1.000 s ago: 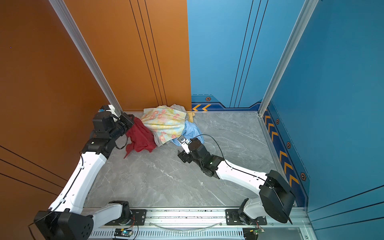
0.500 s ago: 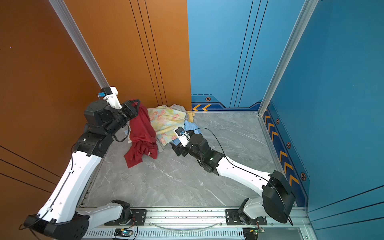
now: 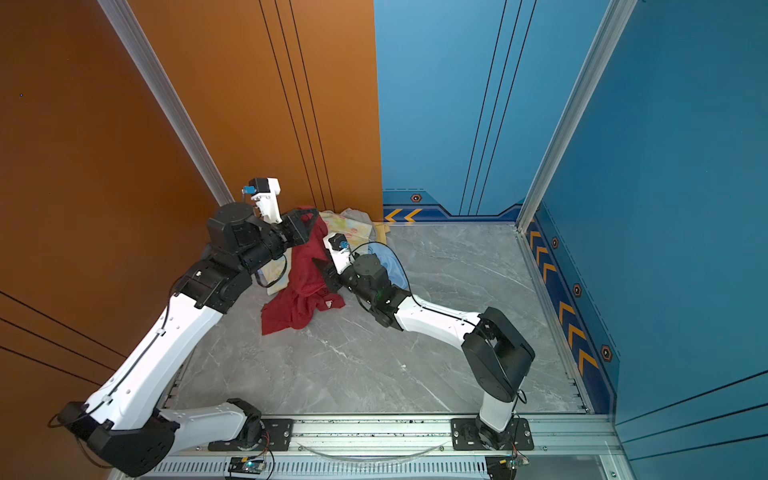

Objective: Pick out a specific cloth from the pile
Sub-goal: 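Carry the red cloth to the far corner with right gripper while left withdraws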

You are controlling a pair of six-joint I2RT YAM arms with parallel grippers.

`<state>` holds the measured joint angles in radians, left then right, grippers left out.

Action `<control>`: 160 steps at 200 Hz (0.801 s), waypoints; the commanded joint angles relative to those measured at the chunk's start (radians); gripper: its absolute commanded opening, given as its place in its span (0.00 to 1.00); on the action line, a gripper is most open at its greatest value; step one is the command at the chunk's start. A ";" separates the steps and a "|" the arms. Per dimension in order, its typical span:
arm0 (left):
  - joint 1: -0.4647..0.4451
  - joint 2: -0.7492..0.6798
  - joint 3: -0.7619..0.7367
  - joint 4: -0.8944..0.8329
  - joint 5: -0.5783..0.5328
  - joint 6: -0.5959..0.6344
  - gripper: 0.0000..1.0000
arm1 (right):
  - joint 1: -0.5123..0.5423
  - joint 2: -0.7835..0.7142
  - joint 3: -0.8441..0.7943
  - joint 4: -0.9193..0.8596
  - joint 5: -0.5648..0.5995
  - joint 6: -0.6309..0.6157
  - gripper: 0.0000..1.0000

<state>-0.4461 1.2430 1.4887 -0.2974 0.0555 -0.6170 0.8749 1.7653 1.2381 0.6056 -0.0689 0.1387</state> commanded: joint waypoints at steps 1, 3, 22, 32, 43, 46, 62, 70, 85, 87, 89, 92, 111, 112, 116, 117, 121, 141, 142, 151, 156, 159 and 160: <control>0.001 -0.026 -0.009 0.013 -0.030 0.041 0.00 | -0.023 -0.015 -0.008 0.098 0.034 0.116 0.00; 0.002 -0.027 -0.010 0.012 -0.031 0.045 0.00 | -0.024 -0.018 -0.011 0.099 0.032 0.121 0.00; 0.017 -0.040 -0.028 0.004 -0.040 0.059 0.00 | -0.033 -0.061 -0.042 0.092 0.039 0.134 0.00; 0.028 -0.046 -0.039 0.002 -0.039 0.064 0.00 | -0.033 -0.086 -0.056 0.073 0.037 0.134 0.00; 0.041 -0.053 -0.050 -0.002 -0.040 0.073 0.00 | -0.031 -0.122 -0.068 0.043 0.043 0.134 0.00; 0.043 -0.054 -0.055 -0.004 -0.041 0.076 0.00 | -0.031 -0.134 -0.071 0.034 0.046 0.136 0.00; 0.060 -0.058 -0.062 -0.021 -0.049 0.095 0.00 | -0.039 -0.196 -0.076 -0.037 0.059 0.169 0.00; 0.068 -0.061 -0.069 -0.029 -0.053 0.105 0.00 | -0.044 -0.232 -0.077 -0.079 0.059 0.186 0.00; 0.083 -0.064 -0.083 -0.039 -0.058 0.123 0.00 | -0.047 -0.291 -0.076 -0.145 0.074 0.200 0.00; 0.086 -0.065 -0.085 -0.040 -0.059 0.127 0.00 | -0.048 -0.297 -0.076 -0.151 0.074 0.201 0.00; 0.088 -0.065 -0.088 -0.040 -0.060 0.129 0.00 | -0.049 -0.305 -0.076 -0.159 0.075 0.202 0.00; 0.090 -0.065 -0.092 -0.040 -0.062 0.134 0.01 | -0.049 -0.316 -0.079 -0.167 0.075 0.202 0.00; 0.092 -0.064 -0.119 -0.045 -0.084 0.167 0.10 | -0.057 -0.373 -0.080 -0.251 0.099 0.188 0.00; 0.093 -0.064 -0.120 -0.045 -0.084 0.168 0.11 | -0.057 -0.376 -0.079 -0.256 0.101 0.187 0.00; 0.092 -0.063 -0.125 -0.046 -0.085 0.175 0.12 | -0.061 -0.385 -0.076 -0.278 0.106 0.188 0.00; 0.092 -0.062 -0.127 -0.047 -0.085 0.178 0.12 | -0.062 -0.388 -0.076 -0.284 0.107 0.187 0.00; 0.091 -0.059 -0.133 -0.050 -0.083 0.183 0.15 | -0.067 -0.397 -0.073 -0.304 0.112 0.187 0.00; 0.091 -0.040 -0.160 -0.065 -0.064 0.205 0.32 | -0.086 -0.442 -0.064 -0.384 0.128 0.176 0.00; 0.091 -0.039 -0.162 -0.066 -0.062 0.207 0.32 | -0.087 -0.445 -0.063 -0.388 0.129 0.174 0.00; 0.087 -0.029 -0.171 -0.076 -0.050 0.216 0.38 | -0.092 -0.465 -0.060 -0.419 0.141 0.162 0.00; 0.084 -0.023 -0.176 -0.083 -0.047 0.222 0.42 | -0.094 -0.474 -0.057 -0.437 0.149 0.154 0.00; 0.082 -0.021 -0.179 -0.085 -0.046 0.226 0.44 | -0.097 -0.481 -0.056 -0.449 0.152 0.150 0.00; 0.081 -0.020 -0.180 -0.087 -0.044 0.227 0.44 | -0.098 -0.484 -0.055 -0.452 0.154 0.149 0.00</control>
<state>-0.3634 1.1992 1.3384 -0.3431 0.0147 -0.4477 0.7975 1.3411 1.1568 0.2771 0.0204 0.3119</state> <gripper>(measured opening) 0.377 0.051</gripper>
